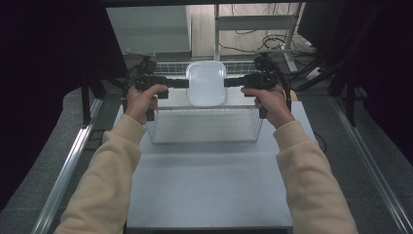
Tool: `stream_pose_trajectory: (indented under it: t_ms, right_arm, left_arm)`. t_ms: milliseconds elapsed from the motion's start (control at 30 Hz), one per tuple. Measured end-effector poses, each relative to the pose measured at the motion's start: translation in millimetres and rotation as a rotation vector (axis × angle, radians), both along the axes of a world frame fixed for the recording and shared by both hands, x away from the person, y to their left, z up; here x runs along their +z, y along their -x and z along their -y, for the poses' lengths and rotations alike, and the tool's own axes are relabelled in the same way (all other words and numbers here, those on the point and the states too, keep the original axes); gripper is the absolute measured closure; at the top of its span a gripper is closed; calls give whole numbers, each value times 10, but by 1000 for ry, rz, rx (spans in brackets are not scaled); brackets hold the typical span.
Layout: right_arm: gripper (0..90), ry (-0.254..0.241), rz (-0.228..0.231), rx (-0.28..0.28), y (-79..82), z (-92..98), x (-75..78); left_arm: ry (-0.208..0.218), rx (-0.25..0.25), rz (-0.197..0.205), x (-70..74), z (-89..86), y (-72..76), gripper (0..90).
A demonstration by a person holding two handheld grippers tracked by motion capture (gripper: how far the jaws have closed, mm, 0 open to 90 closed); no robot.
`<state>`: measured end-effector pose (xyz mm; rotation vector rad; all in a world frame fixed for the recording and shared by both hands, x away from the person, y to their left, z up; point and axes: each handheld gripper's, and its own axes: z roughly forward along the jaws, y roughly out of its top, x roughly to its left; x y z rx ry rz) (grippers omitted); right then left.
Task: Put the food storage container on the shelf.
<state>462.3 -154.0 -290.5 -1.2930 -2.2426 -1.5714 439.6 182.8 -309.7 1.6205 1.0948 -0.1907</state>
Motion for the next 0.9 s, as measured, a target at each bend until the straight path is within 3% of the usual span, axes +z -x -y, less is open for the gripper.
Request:
stream_pose_trajectory:
  t_ms: [167,233,567,733,900]
  right_arm:
    - [784,-32,-66,-16,-212,3,-15]
    - [783,-34,-73,-20,-246,1,-16]
    - [743,-105,-214,-77,-550,-8,-118]
    - [712,-137,-278,-117,-620,-10,-190]
    - [691,-140,-284,-128,-615,-6,-208]
  left_arm:
    - [28,16,-60,2,-14,-190,805]
    - [36,18,-73,1,-17,-231,805]
    - [144,48,-187,-143,-71,-527,754]
    - [154,74,-200,-216,-77,-606,761]
    - [160,72,-193,-225,-69,-598,752]
